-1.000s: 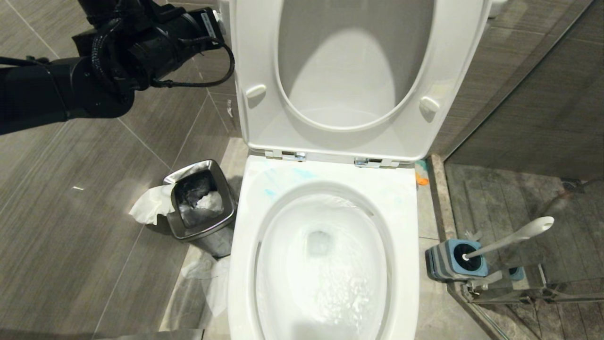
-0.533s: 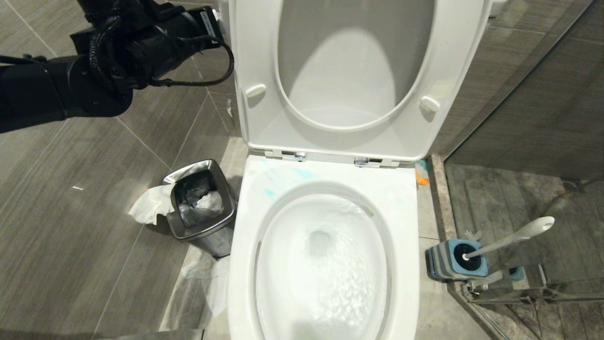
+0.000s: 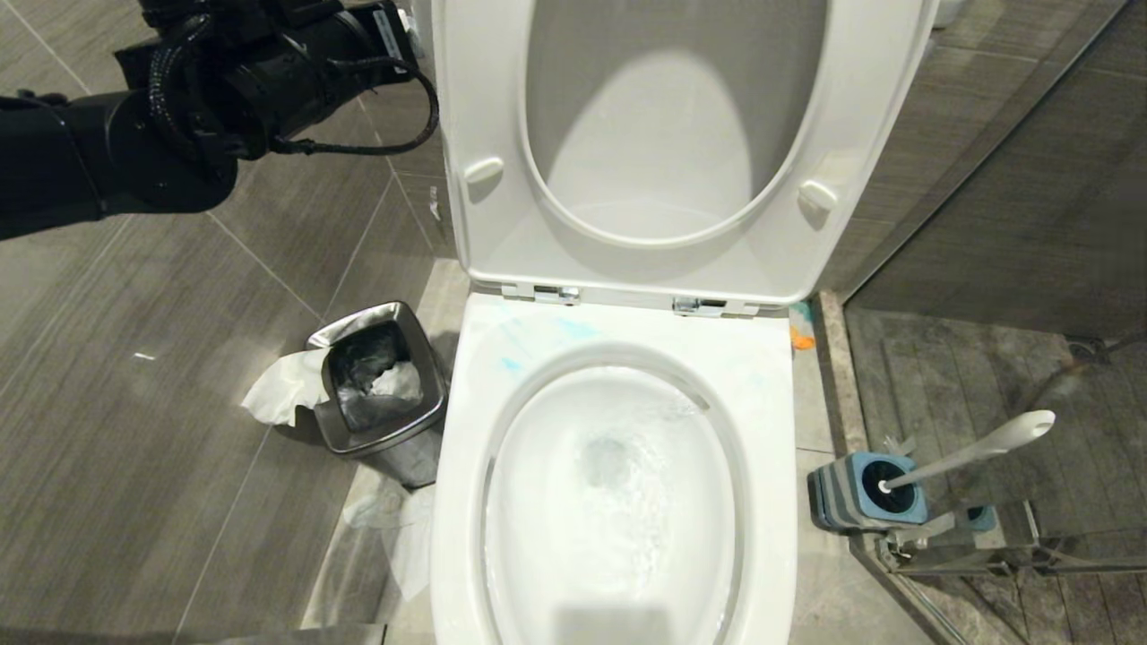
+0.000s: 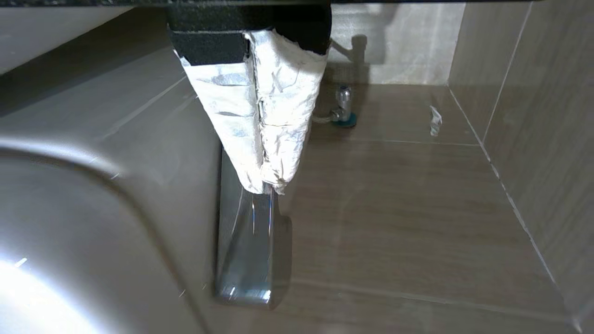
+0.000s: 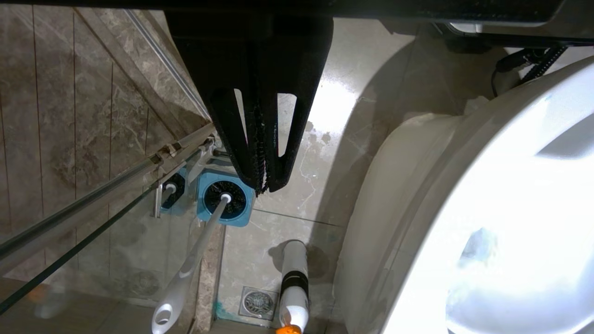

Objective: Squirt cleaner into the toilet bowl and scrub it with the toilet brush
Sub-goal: Flush the toilet

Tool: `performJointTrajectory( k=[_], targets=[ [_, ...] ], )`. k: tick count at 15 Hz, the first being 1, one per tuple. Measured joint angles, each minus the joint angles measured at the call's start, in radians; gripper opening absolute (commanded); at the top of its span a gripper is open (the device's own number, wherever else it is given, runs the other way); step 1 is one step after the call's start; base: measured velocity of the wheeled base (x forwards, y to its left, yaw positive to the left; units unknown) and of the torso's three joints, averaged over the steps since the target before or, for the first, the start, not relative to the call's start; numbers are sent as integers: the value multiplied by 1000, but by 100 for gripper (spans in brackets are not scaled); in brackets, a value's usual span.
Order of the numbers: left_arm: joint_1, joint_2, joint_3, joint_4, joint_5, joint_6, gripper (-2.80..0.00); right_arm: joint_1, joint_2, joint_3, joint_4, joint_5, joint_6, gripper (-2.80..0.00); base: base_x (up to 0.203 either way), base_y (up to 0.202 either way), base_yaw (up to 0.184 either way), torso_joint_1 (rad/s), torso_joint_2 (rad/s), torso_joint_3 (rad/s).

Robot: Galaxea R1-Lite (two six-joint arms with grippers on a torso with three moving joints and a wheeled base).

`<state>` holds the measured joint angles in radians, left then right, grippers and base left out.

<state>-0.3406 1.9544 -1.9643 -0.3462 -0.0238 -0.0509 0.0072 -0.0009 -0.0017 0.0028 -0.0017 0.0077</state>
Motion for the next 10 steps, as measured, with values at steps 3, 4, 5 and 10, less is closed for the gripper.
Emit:
performJointTrajectory(
  k=[3, 4, 5, 10],
  targets=[
    [0, -34, -1, -4, -6, 20, -280, 0, 0, 0, 1, 0, 0, -280, 0, 0, 0, 0, 0, 0],
    [1, -48, -1, -3, -7, 30, -280, 0, 0, 0, 0, 0, 0, -280, 0, 0, 0, 0, 0, 0],
    [4, -62, -1, -4, -6, 38, -280, 0, 0, 0, 0, 0, 0, -280, 0, 0, 0, 0, 0, 0],
    [9, -137, 10, 3, -5, 48, -280, 0, 0, 0, 0, 0, 0, -280, 0, 0, 0, 0, 0, 0]
  ],
)
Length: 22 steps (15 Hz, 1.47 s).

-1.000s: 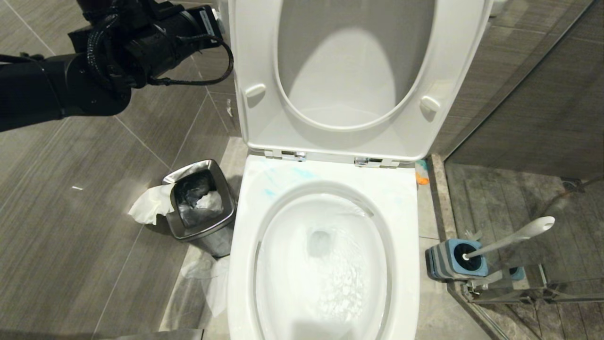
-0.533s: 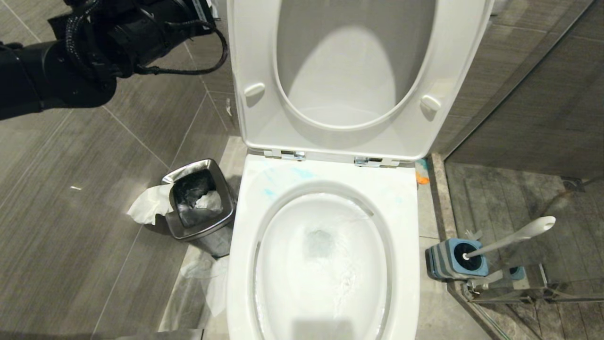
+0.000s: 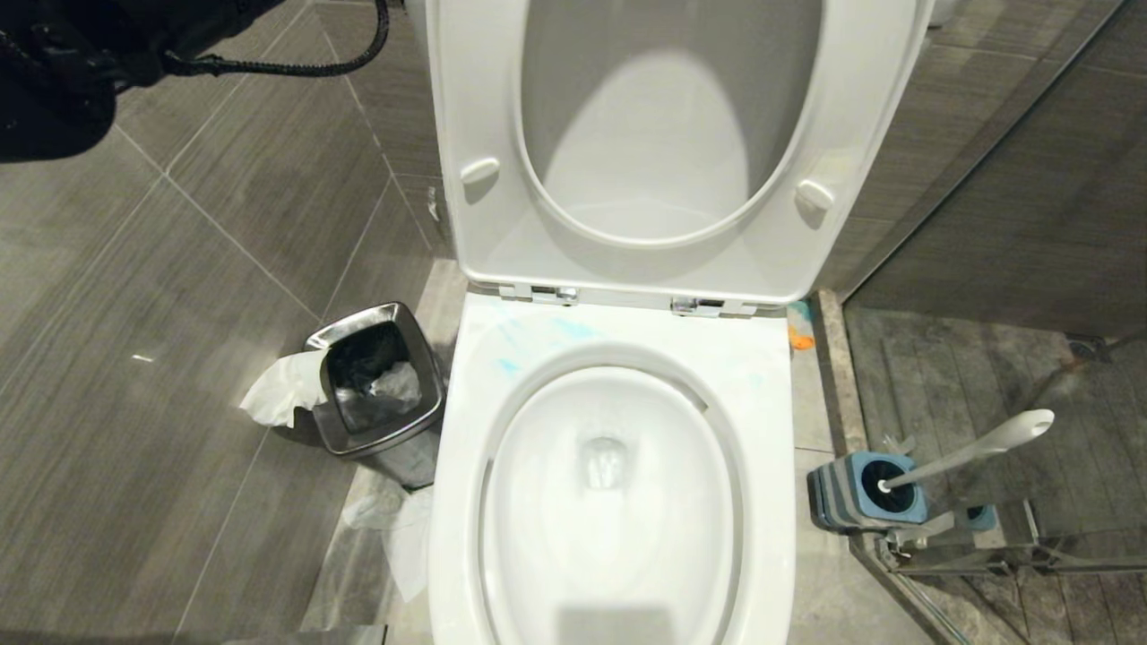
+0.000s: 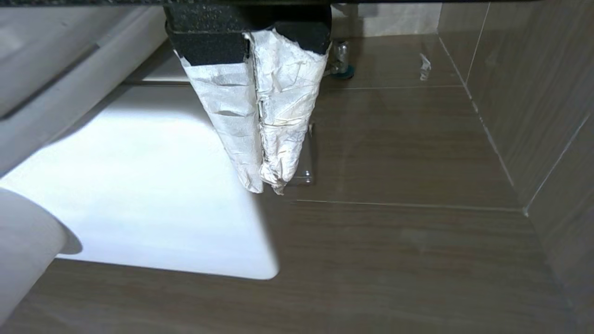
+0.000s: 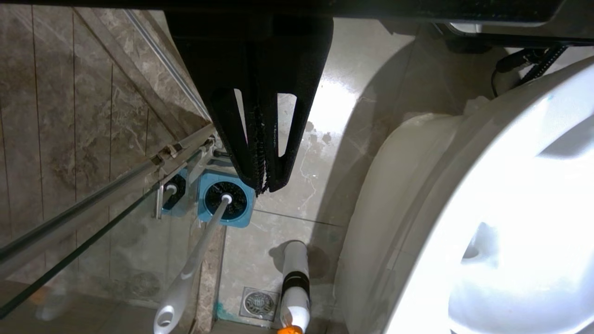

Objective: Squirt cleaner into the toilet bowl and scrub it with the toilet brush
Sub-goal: Flush the toilet

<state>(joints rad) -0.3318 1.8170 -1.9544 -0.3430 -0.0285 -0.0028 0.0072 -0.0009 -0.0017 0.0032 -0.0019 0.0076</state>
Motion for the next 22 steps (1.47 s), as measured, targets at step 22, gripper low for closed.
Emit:
performJointTrajectory(
  k=[22],
  targets=[
    [232, -399, 430, 220, -420, -79, -280, 0, 0, 0, 0, 0, 0, -280, 0, 0, 0, 0, 0, 0]
  ],
)
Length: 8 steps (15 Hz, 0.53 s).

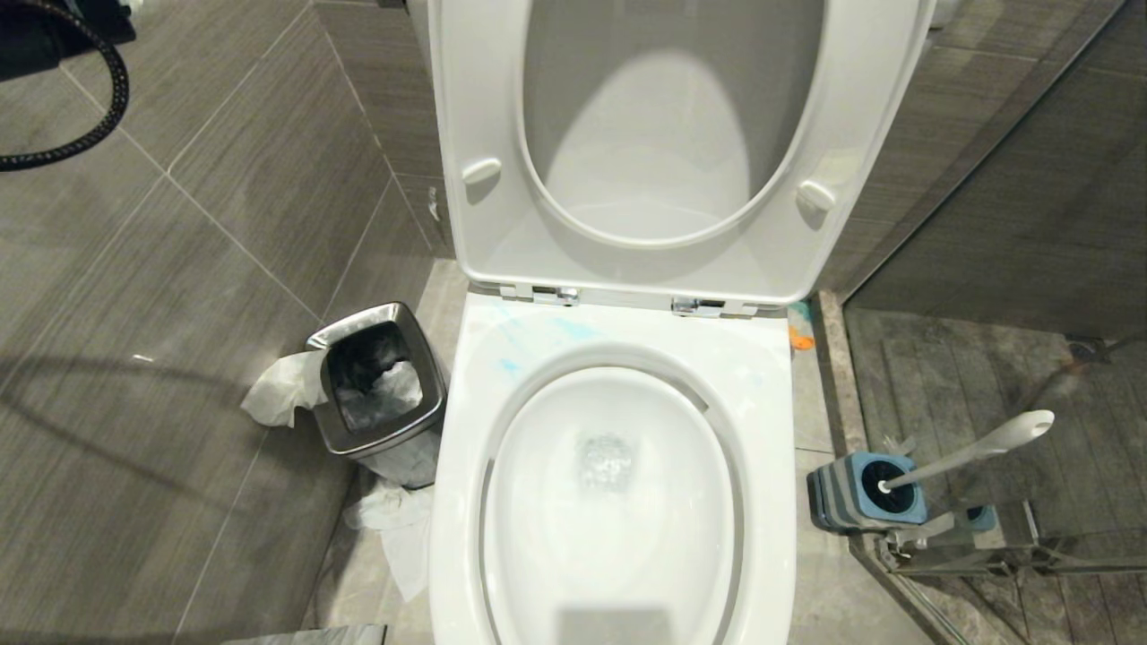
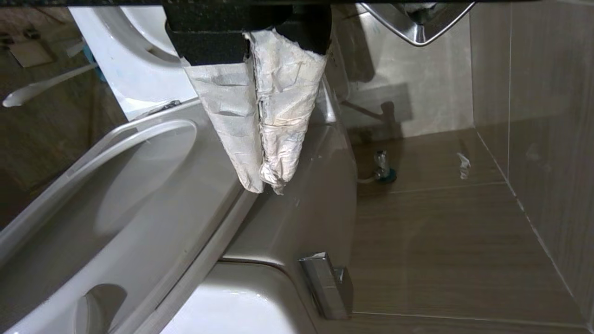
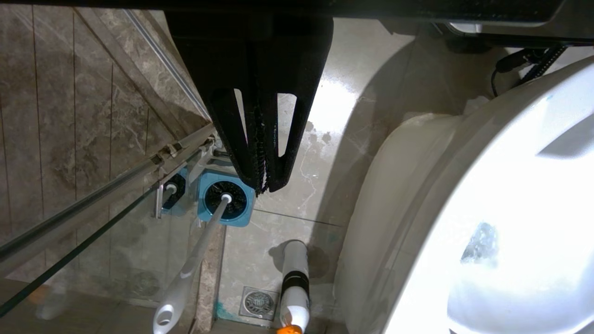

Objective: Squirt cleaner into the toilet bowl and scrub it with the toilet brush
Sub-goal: Flush the toilet, then close the toilet lid

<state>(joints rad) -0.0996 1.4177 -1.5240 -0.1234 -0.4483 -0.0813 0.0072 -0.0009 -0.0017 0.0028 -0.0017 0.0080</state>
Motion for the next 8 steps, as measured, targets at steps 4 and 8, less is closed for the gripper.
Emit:
performJointTrajectory(
  k=[4, 8],
  targets=[
    [-1, -10, -5, 22, -7, -2, -280, 0, 0, 0, 0, 0, 0, -280, 0, 0, 0, 0, 0, 0],
    [0, 3, -17, 23, -32, -13, -280, 0, 0, 0, 0, 0, 0, -280, 0, 0, 0, 0, 0, 0]
  ],
)
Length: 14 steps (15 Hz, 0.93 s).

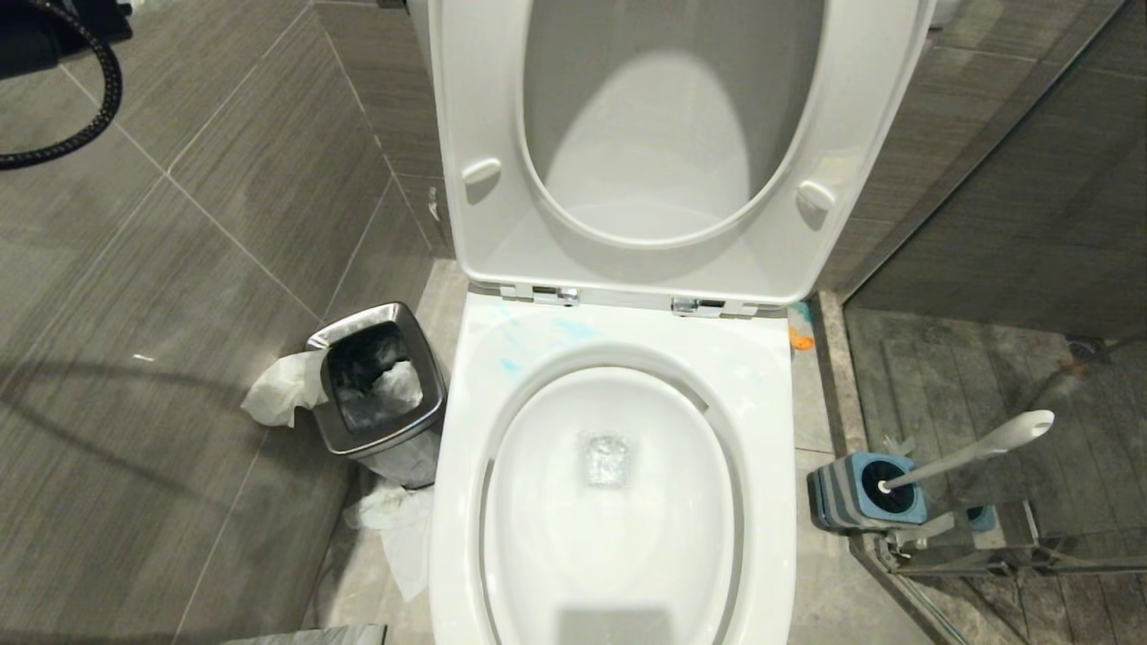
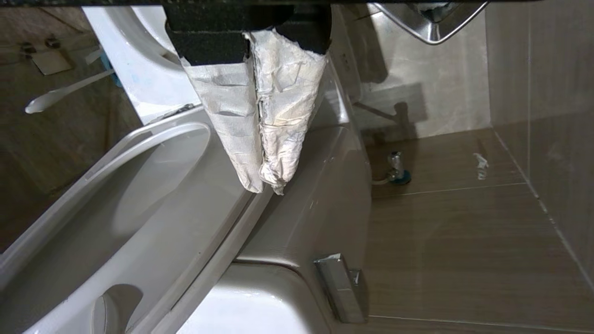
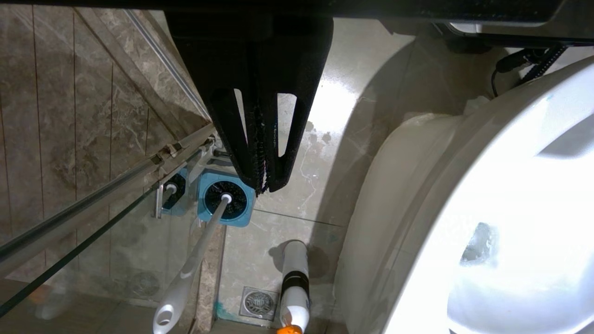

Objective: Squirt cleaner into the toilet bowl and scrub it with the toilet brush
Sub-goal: Close the toilet lid

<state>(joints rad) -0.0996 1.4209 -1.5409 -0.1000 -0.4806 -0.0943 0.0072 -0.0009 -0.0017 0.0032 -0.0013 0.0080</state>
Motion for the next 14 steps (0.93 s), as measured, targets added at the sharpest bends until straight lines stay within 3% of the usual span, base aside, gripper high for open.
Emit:
performJointTrajectory(
  k=[6, 8, 11, 14],
  targets=[
    [0, 159, -284, -10, -71, -133, -280, 0, 0, 0, 0, 0, -1, -280, 0, 0, 0, 0, 0, 0],
    [6, 220, -371, -66, -104, -213, -280, 0, 0, 0, 0, 0, 0, -280, 0, 0, 0, 0, 0, 0],
    [7, 284, -402, -189, -133, -315, -280, 0, 0, 0, 0, 0, 0, -280, 0, 0, 0, 0, 0, 0],
    [3, 330, -406, -282, -180, -340, -280, 0, 0, 0, 0, 0, 0, -280, 0, 0, 0, 0, 0, 0]
  ],
)
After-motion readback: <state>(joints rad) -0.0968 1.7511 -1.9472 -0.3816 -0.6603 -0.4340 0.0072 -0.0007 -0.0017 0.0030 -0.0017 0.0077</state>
